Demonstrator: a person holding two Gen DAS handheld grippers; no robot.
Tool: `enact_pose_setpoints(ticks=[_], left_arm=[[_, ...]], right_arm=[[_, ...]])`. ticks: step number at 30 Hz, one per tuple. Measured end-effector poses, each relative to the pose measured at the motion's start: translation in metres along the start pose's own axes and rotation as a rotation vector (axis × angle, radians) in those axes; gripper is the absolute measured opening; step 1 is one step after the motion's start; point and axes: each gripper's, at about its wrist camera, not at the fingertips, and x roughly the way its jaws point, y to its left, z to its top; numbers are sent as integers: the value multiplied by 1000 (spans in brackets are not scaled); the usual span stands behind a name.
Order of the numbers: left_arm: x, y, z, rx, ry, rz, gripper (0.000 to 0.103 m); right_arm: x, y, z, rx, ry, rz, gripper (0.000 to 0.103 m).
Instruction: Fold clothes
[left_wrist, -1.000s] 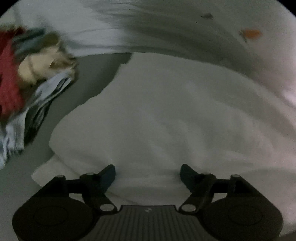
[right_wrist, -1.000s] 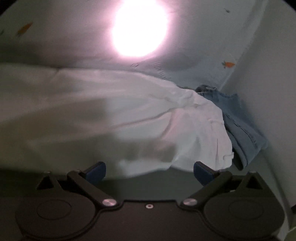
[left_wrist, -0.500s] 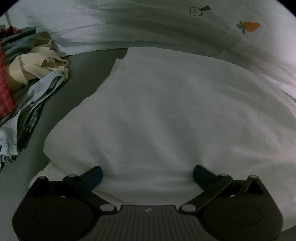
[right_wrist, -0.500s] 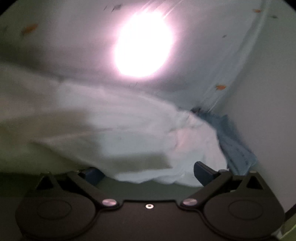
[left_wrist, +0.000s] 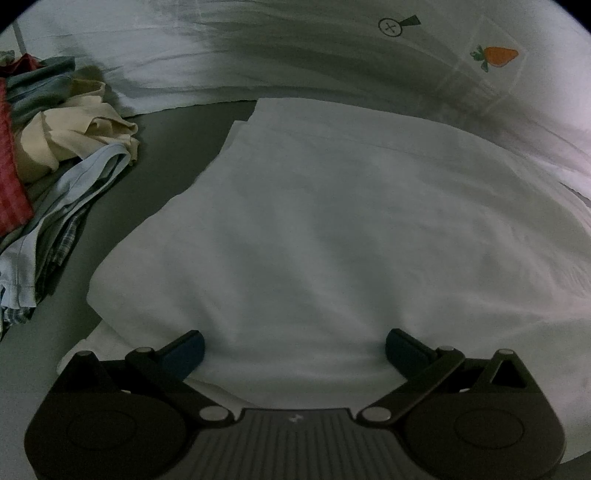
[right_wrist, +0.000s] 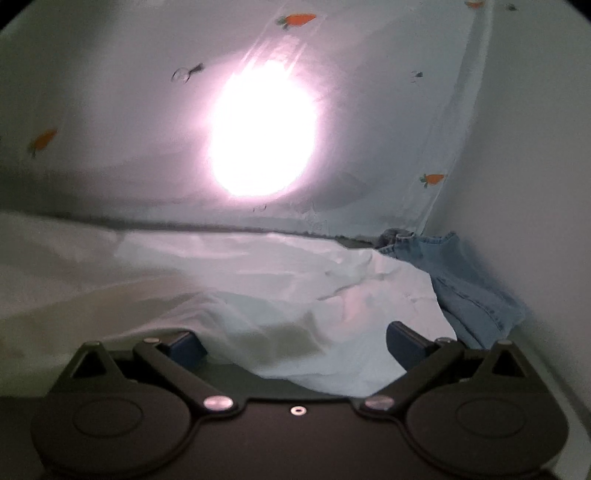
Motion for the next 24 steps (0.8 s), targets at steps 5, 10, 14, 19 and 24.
enact_pose_setpoints(ticks=[5,10,14,19,24], left_arm=[[0,1,1,2,6,-2,103],[0,2,2,6,8,-7,103],[0,3,1,4,0,-5,103],[2,3,0,8,-2,-7,103],[1,3,0,8,-5,-7,103]], right_arm=[[12,-32,3,349,49,150,100],[3,-27,-9,204,71,70,100],[-6,-35,-15,253,81,92,100],[-3,-12,-7,46,55,49,101],[9,10,8,-53,7,71,102]])
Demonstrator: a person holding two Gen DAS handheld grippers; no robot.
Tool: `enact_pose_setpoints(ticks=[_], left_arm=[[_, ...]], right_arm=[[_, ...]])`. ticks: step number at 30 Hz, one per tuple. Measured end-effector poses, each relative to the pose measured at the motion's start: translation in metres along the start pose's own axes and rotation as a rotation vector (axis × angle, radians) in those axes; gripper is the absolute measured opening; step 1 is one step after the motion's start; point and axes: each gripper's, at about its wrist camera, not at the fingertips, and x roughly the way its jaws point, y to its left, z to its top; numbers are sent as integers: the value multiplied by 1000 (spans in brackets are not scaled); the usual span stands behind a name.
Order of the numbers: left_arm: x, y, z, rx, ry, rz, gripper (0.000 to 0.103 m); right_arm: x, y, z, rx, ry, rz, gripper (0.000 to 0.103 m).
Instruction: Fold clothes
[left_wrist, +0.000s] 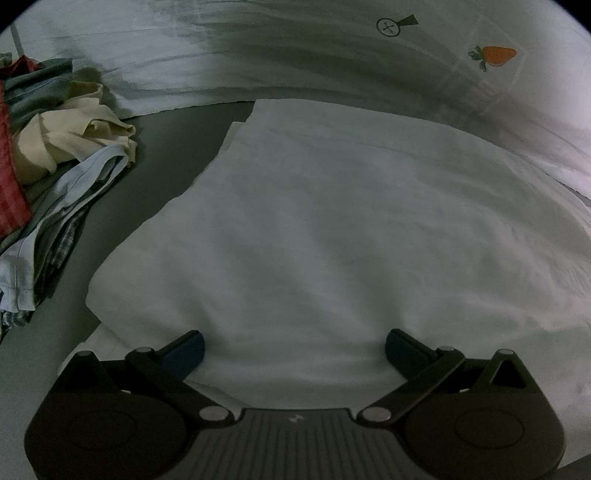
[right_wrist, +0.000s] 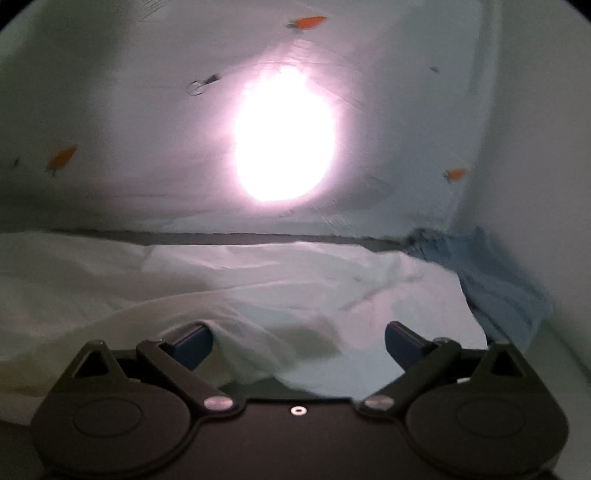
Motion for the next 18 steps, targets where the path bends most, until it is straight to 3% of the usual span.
enact_pose_setpoints(ticks=[2,4,7,9,12,14,16,18], left_arm=[[0,0,0,1,0,0,103],[0,0,0,1,-1,0,103],[0,1,-1,0,-4,0,103],[0,1,-1,0,-4,0,103],[0,1,-1,2,-4,-1,103],[0,1,-1,4,-4,-2,103],[0,3,-1,10,-2,-7,103],[1,5,0,19,3,-16,103]], right_arm=[[14,20,-3,-179,25,-110,102],[18,33,-9,-271,35,-176,102],[32,26,-12,-151,101,-167,103],[45,28,-19,-159,165,-122,103],[43,51,-42,-435,134,-138,103],[37,57,-54,-553,109,-176,102],[31,47,-56,-542,95,-262,102],[15,15,-51,-366,85,-276,103]])
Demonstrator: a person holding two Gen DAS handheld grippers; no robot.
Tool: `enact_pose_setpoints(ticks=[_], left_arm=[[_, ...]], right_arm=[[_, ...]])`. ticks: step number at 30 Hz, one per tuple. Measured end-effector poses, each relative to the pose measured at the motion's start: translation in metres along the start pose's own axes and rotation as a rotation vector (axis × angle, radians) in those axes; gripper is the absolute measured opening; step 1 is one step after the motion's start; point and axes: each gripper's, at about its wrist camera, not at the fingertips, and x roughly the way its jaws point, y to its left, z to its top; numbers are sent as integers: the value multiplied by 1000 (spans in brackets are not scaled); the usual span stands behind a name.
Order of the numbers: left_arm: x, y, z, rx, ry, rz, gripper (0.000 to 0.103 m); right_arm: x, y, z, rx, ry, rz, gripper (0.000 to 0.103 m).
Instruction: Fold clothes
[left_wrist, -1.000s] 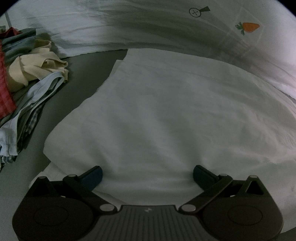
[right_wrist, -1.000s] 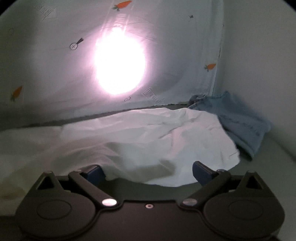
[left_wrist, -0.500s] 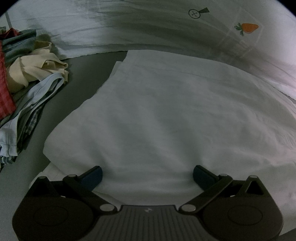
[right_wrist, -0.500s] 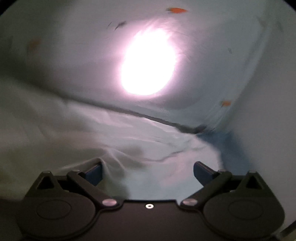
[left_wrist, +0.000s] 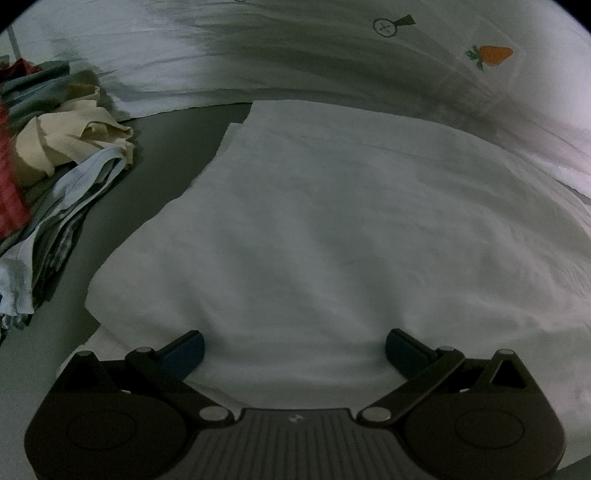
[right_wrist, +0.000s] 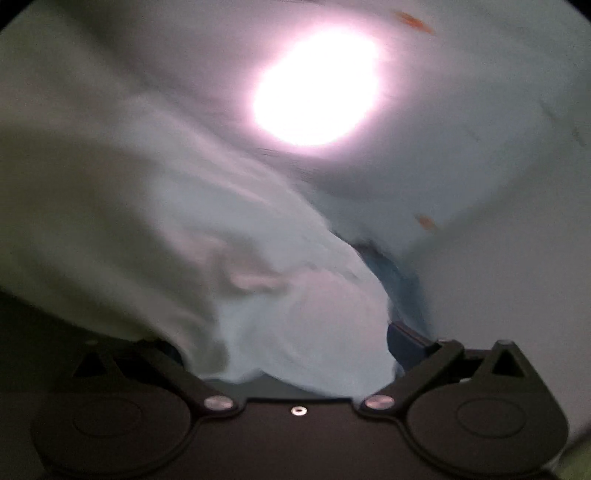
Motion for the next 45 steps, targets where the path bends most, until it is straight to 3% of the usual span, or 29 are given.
enact_pose_setpoints(ticks=[2,5,9,12,16,18,22,26,31,34,35,36,40,43,45], left_arm=[[1,2,2,8,5,-8,103],[2,4,2,12,3,-12,103],[4,6,4,13,11,-16,103],[4,8,7,14,28,-20,103],[-17,33,1,-81,-29,16,94],[-31,53,-4,-154,-67,28,88],[-50,96,-15,-295,-118,76,86],[-49,130,-16,-423,-135,17,86],[-34,135,-1,-424,-133,-43,82],[-19,130,6,-420,-98,-20,48],[-16,130,7,-426,-93,-9,28],[-14,130,7,-433,-89,1,14],[-36,128,15,-444,-156,-17,7],[-77,128,26,-449,-252,-51,6],[-108,130,29,-464,-316,-69,6]], right_arm=[[0,-19,-9,117,28,59,103],[11,-7,-23,69,80,88,103],[11,-1,-12,90,103,34,103],[-6,15,-6,-10,50,-2,103],[-18,21,-9,-71,4,17,102],[-20,23,-10,-69,23,35,102],[-13,31,-14,-60,58,63,102],[-6,34,-16,-22,68,53,103],[-9,36,-22,11,46,30,103],[-12,40,-25,17,28,13,103],[-13,41,-26,18,23,7,103],[-13,41,-27,20,19,2,103],[-17,41,-27,45,24,14,103],[-10,26,-25,93,62,71,103],[-3,14,-27,139,108,54,102]])
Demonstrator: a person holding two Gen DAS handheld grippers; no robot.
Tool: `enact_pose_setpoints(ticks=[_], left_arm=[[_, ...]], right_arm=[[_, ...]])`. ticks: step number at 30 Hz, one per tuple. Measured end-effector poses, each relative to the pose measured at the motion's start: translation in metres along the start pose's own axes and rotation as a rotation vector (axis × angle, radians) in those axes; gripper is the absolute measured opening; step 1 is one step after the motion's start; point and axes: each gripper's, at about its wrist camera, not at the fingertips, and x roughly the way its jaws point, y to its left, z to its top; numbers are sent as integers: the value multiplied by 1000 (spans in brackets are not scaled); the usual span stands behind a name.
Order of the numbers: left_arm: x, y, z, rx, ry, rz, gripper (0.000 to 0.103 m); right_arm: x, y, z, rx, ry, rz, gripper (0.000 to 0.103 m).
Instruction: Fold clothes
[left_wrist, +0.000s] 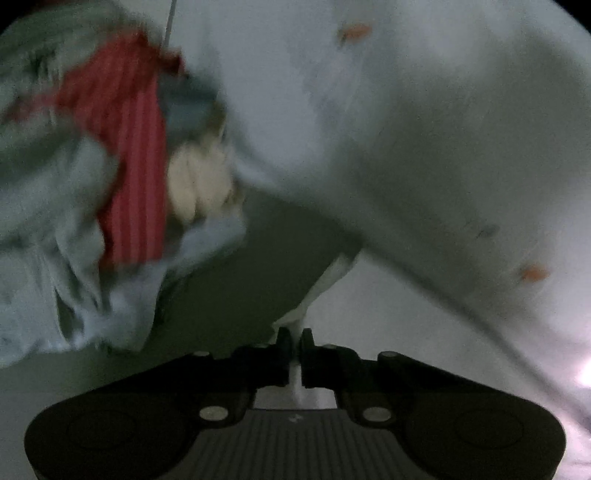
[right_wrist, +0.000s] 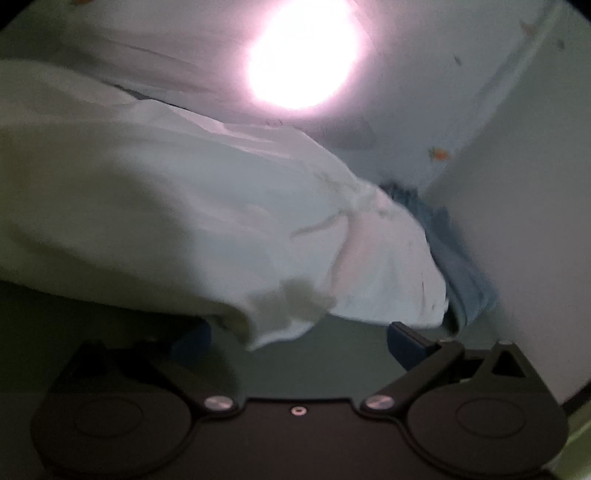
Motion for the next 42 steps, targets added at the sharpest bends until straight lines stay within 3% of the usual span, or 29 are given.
enact_pose_setpoints(ticks=[4,9,12,16,18,23,26,30,32,33,37,39,42], left_arm=[[-28,10,-2,15,-41,49,6],[20,40,-59,134,135,226,6],[22,60,-73,6,173,252,6],[21,58,-68,4,163,244,6],[24,57,-70,26,169,248,7],[23,66,-79,-19,191,245,10],[24,66,-80,-8,193,247,12],[22,63,-82,3,188,254,11],[21,64,-80,-9,187,250,9],[18,65,-77,-23,174,244,8],[12,69,-69,-46,142,218,8],[18,71,-72,-38,161,219,8],[26,69,-79,-7,175,242,11]], right_arm=[[12,-43,-13,196,102,-52,96],[22,-91,-39,325,204,-89,94],[15,-97,-39,329,193,-56,92],[0,-99,-30,462,161,125,85],[0,-99,-26,647,170,270,78],[18,-103,-40,1207,237,556,45],[28,-96,-54,1453,279,673,43],[40,-81,-60,1517,360,743,40],[44,-74,-57,1493,381,763,1],[43,-74,-52,1477,378,757,1],[23,-100,-40,1501,229,734,1],[25,-96,-37,1430,260,692,1],[36,-74,-35,1221,382,605,2]])
